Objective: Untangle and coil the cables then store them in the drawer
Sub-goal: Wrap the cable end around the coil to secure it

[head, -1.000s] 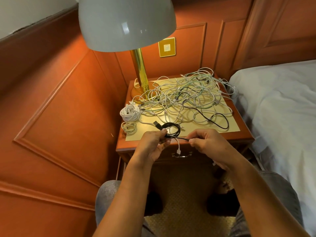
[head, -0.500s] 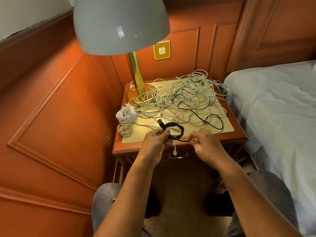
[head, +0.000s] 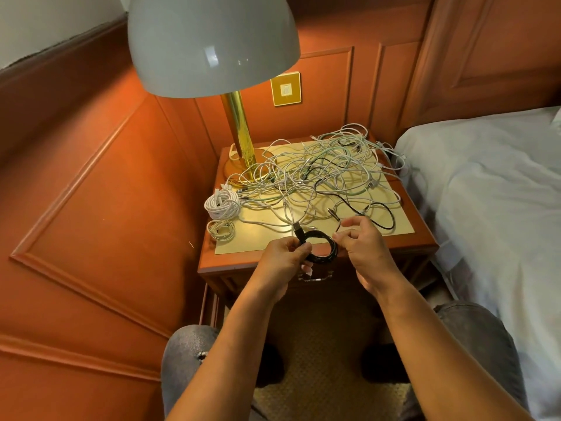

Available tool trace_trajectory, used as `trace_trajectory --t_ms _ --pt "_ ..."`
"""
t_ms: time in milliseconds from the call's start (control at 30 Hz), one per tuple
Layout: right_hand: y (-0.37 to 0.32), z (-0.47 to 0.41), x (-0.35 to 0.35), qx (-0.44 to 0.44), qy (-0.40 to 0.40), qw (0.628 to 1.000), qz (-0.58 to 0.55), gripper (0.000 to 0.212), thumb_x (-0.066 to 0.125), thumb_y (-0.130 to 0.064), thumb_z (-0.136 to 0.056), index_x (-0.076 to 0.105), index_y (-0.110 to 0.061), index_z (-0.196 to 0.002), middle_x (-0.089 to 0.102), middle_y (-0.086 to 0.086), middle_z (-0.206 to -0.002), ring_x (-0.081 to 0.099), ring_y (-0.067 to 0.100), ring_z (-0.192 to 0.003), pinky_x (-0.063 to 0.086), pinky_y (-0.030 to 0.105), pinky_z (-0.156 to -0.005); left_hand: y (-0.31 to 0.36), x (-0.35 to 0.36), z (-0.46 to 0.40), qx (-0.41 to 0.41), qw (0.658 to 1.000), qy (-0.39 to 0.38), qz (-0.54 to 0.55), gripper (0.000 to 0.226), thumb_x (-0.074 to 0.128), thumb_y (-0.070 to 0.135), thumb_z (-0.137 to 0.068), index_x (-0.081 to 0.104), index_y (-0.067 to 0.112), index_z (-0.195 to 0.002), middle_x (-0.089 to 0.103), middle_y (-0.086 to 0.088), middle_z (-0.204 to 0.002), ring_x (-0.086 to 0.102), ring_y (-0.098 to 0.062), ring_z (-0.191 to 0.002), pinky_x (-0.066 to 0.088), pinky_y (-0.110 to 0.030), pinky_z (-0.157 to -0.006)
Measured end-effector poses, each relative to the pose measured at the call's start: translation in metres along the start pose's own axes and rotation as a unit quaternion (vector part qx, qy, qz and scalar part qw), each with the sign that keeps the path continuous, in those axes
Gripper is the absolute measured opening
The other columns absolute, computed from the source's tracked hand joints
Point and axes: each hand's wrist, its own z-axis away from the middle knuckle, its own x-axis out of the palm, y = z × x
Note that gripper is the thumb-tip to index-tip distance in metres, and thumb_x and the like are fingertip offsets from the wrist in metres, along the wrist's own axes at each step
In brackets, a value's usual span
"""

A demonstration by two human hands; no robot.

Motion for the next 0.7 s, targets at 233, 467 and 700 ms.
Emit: trace_trajectory --t_ms 233,467,700 --pt "0.002 0.002 -0.011 0.066 -0.047 0.997 0.013 0.022 0.048 0.003 -0.094 0.065 -0.003 -0.107 0.063 0.011 -0.077 0.051 0.014 -0.061 0.040 0.020 -0.052 -0.001 -0.002 -0.003 0.007 1.000 -0.001 -0.020 0.013 0.053 0.012 -0.098 0.063 0.004 -0.095 0.065 -0.013 -0.089 0.058 -0.015 -0.070 0.046 -0.029 -0.067" --pt "0.007 0.001 -0.010 0.109 -0.032 0.993 -0.028 0.026 0.044 0.004 -0.095 0.067 -0.007 -0.091 0.061 0.020 -0.086 0.045 0.010 -0.054 0.032 0.013 -0.038 -0.002 0.001 -0.006 0.011 0.999 0.030 -0.011 0.015 0.052 0.012 -0.099 0.063 0.006 -0.090 0.064 -0.008 -0.083 0.056 -0.014 -0.069 0.046 -0.030 -0.071" --pt "0.012 0.003 -0.008 0.091 -0.021 0.994 0.060 0.028 0.045 0.002 -0.096 0.071 -0.008 -0.090 0.061 0.013 -0.085 0.054 0.013 -0.069 0.040 0.016 -0.051 -0.007 0.006 -0.008 0.021 0.998 0.061 0.027 0.017 0.050 0.011 -0.100 0.062 0.007 -0.089 0.061 -0.009 -0.080 0.055 -0.011 -0.065 0.045 -0.025 -0.064"
